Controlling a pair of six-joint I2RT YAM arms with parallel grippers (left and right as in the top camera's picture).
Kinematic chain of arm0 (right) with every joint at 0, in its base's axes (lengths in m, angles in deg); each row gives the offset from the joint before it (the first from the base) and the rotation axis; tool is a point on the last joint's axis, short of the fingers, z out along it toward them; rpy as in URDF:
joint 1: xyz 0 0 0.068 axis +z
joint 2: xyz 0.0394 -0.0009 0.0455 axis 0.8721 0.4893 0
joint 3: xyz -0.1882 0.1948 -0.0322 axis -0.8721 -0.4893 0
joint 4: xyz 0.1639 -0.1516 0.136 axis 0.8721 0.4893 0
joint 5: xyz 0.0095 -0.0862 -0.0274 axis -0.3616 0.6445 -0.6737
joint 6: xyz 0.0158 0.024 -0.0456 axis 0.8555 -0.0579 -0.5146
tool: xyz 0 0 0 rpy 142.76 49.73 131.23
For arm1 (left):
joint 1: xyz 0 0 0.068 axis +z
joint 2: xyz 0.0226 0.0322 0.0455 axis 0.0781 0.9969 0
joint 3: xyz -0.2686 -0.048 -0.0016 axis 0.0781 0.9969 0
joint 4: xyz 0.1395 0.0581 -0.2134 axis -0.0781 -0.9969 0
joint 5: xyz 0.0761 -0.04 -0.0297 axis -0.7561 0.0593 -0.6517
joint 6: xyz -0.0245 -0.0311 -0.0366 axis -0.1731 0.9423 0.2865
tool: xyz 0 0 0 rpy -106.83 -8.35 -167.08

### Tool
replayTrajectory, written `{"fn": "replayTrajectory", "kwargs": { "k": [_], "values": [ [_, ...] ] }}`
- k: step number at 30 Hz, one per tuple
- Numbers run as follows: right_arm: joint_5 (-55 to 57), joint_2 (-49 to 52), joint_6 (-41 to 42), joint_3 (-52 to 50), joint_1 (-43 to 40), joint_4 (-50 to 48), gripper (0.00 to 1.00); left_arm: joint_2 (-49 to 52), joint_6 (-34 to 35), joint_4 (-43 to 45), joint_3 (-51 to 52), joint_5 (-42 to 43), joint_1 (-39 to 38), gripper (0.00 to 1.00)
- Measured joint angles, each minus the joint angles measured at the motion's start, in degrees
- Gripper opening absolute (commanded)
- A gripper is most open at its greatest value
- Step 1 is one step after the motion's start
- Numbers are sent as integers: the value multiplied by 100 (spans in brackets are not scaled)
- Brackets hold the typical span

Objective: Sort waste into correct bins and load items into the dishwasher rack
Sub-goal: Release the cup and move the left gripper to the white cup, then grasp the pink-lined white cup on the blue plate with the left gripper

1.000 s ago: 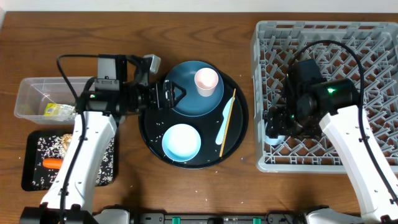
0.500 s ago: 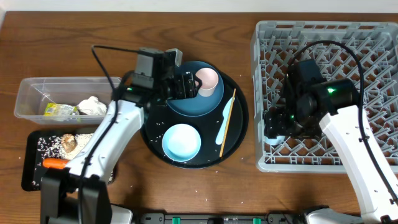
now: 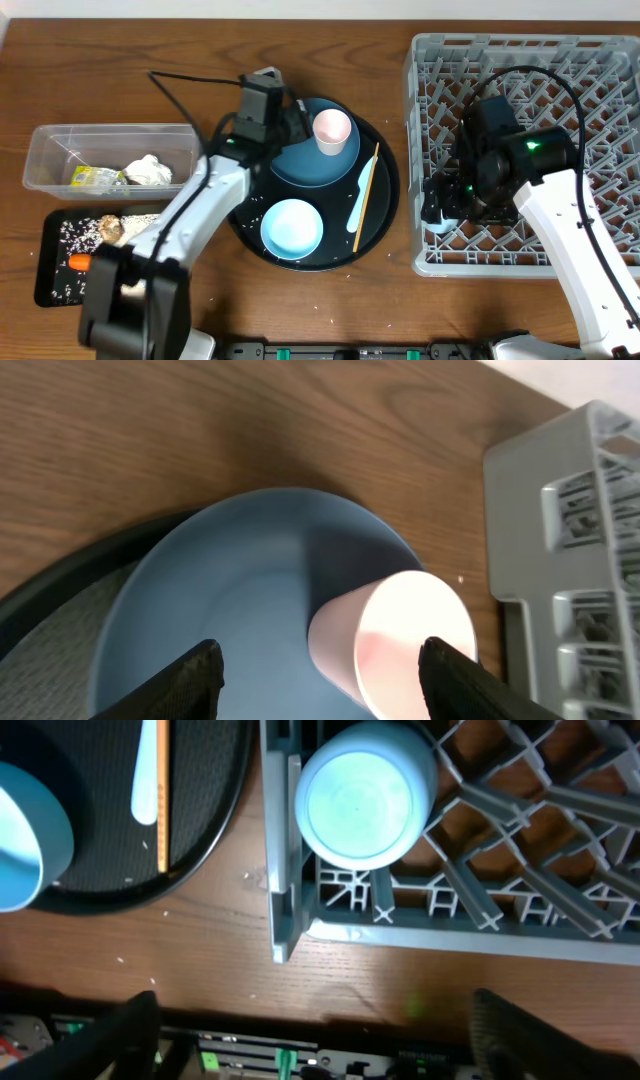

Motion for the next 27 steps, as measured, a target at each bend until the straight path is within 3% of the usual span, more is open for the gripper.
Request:
{"fn": "replayTrajectory", "kwargs": {
  "k": [17,27],
  "values": [
    [-37,0,2,0,0,7,96,339,17,107,0,-262,-599,59],
    [-37,0,2,0,0,116,98,369,61,92,0,-343,-605,46]
  ]
}}
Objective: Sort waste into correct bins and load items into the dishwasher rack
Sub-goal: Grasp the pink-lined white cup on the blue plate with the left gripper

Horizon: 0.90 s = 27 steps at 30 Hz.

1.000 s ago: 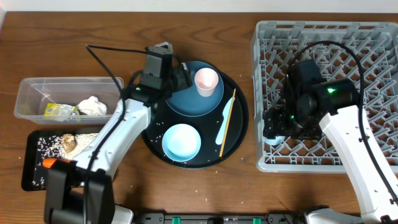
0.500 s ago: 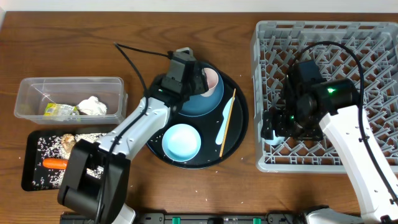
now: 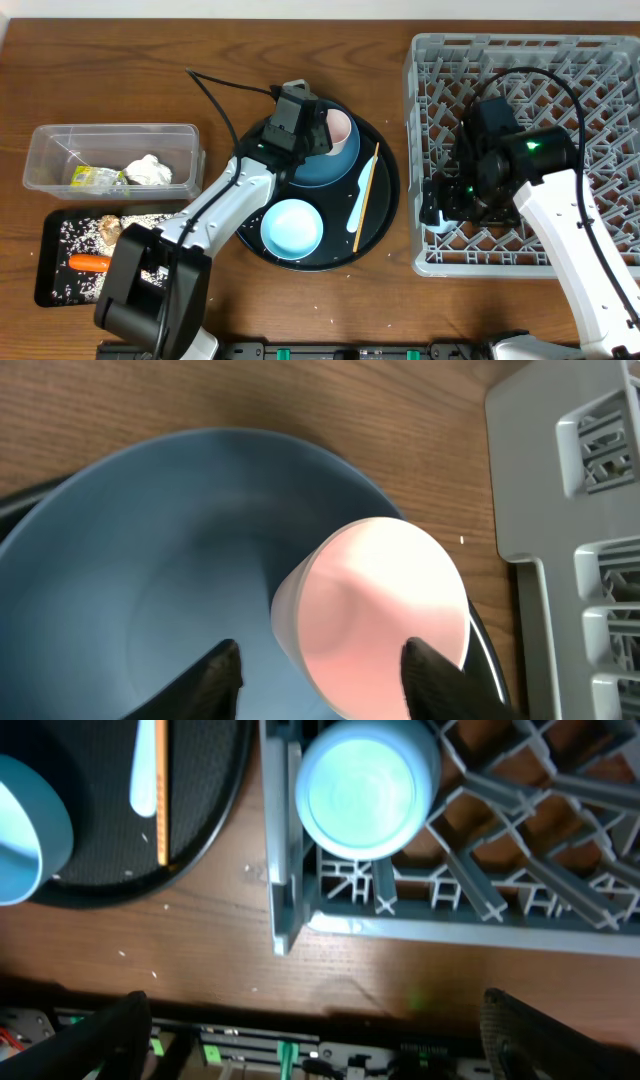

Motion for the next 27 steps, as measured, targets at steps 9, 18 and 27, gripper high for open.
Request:
{"fn": "replayTrajectory", "kwargs": {
  "k": [9,18,27],
  "values": [
    [2,0,2,0,0,195,99,61,105,-142,0,0,-22,42],
    [2,0,0,0,0,199,99,90,105,-258,0,0,-22,42],
    [4,0,0,0,0,199,99,463,129,39,0,4,-22,27]
  ]
}}
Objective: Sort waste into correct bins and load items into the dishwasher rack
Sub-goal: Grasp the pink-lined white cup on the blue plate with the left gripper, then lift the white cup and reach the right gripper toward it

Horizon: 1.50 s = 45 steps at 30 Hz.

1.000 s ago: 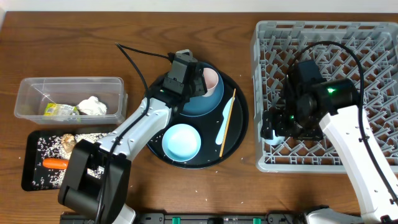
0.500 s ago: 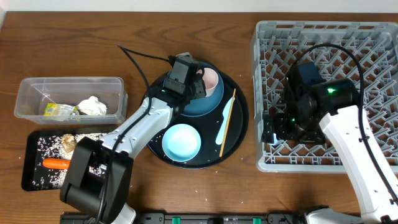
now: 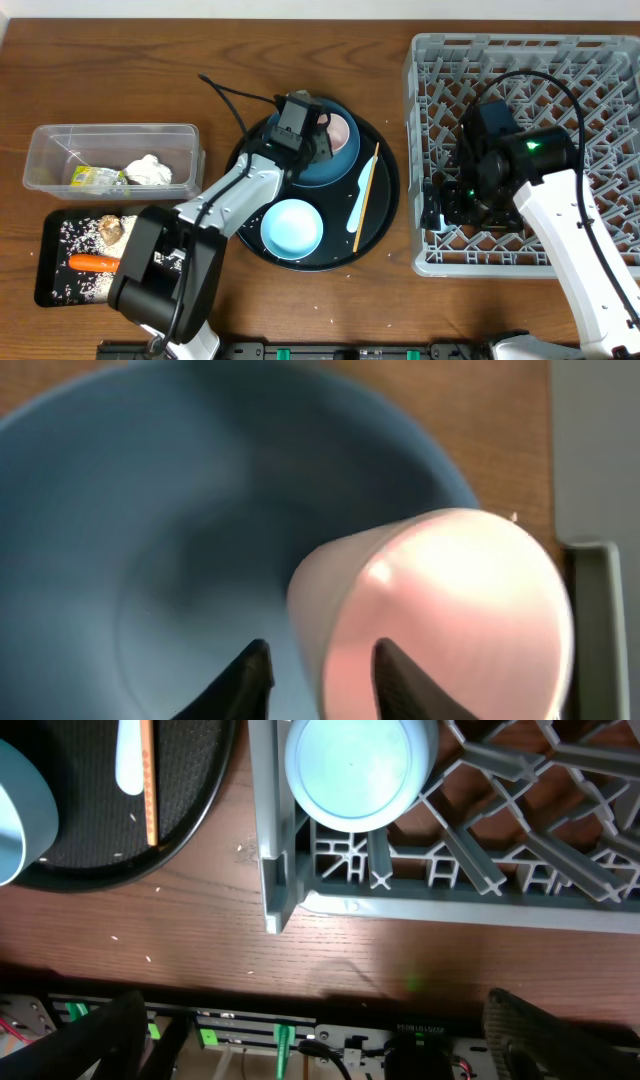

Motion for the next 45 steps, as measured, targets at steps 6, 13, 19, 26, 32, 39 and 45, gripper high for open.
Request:
{"fn": "replayTrajectory", "kwargs": {
  "k": [6,13,19,26,32,39,45],
  "values": [
    [24,0,-4,0,0,0,99,-2,39,74,0,-2,0,6],
    [44,0,-4,0,0,-28,97,-2,37,72,0,-4,2,6],
    [-262,0,-208,0,0,-387,89,-313,-116,-61,0,114,109,6],
    [-2033,0,-1119,0,-39,-1283,88,-1827,-400,-280,0,1493,647,6],
    [-3480,0,-1945,0,-258,-2020,91,-2787,-474,-702,0,3812,1392,6],
    [-5268,0,-3226,0,-448,-2400,91,-2706,-570,-1126,0,5923,1906,6],
    [-6188,0,-3871,0,-640,-2533,91,-2420,-656,-1119,0,7200,1996,6]
  ]
}}
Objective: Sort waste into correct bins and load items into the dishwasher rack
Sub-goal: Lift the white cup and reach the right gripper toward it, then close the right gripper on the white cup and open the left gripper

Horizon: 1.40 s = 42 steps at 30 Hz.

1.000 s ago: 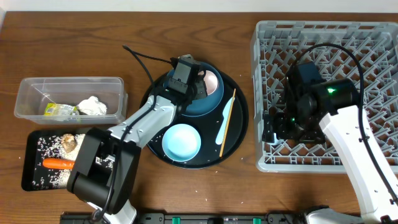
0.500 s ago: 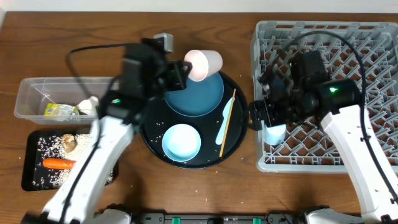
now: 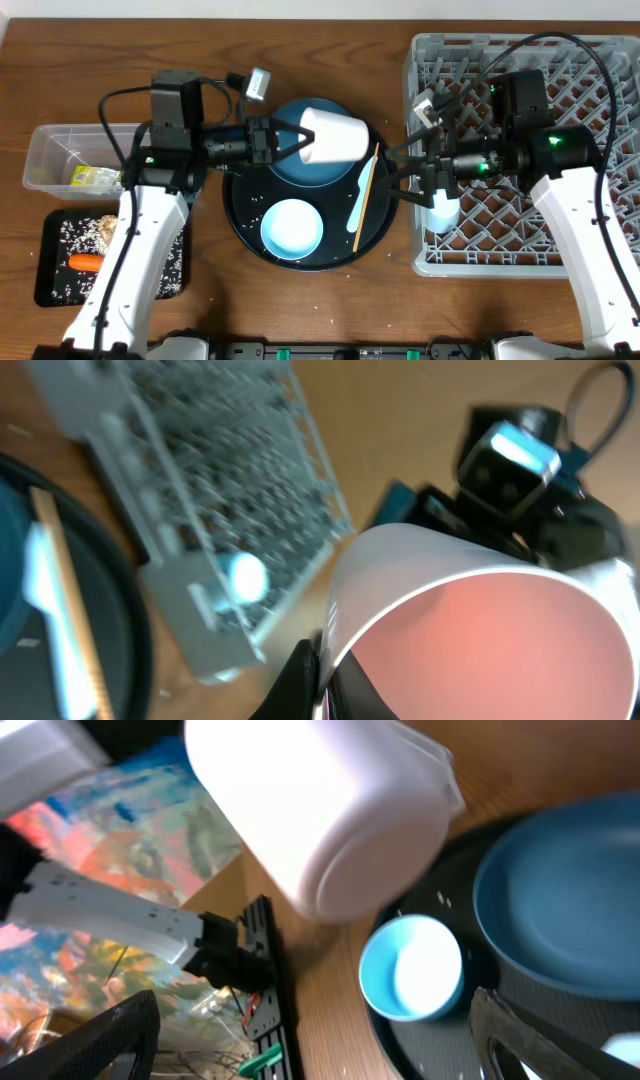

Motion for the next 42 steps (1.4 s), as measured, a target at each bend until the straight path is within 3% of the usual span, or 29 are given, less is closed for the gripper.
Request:
{"fn": "replayTrajectory", "kwargs": {
  "k": [13,32,42],
  "values": [
    [-785,0,-490,0,-22,-496,90,175,-24,2,0,1207,-2,6],
    [-848,0,-494,0,144,-769,88,175,-22,2,0,1161,-535,6],
    [-848,0,-496,0,227,-782,81,175,-22,22,0,1134,-577,6]
  ]
}}
